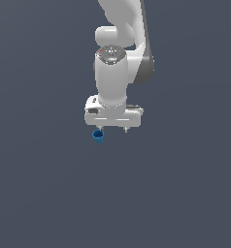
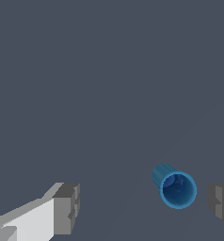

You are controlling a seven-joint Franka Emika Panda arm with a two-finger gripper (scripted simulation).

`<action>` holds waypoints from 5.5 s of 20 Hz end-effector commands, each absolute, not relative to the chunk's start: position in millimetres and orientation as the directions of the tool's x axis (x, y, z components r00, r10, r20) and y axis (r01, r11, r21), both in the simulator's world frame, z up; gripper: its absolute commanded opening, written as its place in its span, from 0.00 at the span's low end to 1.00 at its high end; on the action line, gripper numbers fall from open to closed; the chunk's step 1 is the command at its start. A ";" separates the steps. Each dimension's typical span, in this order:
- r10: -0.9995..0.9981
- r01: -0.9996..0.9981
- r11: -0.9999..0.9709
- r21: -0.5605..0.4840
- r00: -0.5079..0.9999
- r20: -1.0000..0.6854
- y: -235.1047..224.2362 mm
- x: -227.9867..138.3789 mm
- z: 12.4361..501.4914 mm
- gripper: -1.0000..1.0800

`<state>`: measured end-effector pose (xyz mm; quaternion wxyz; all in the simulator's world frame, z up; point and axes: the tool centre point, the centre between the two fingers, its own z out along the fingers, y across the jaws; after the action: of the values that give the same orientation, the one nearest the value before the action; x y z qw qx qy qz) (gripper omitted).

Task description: Pick up the object and move it to a goal position.

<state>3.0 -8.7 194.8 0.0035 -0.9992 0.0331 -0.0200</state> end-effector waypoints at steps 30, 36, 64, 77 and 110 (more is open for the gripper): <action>0.413 0.413 -0.911 0.008 0.911 0.010 -66.6 -37.4 123.0 0.96; 0.521 0.521 -0.854 0.005 0.854 0.004 -78.7 -49.7 106.7 0.96; 0.625 0.625 -0.780 0.000 0.780 0.000 -90.1 -64.5 50.3 0.96; 0.626 0.626 -0.780 0.000 0.780 0.000 -90.4 -63.8 40.2 0.00; 0.626 0.626 -0.779 0.000 0.779 0.001 -81.9 -94.2 227.6 0.00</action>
<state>-91.8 -82.6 213.6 -0.0001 -0.9433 -0.3320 -0.0002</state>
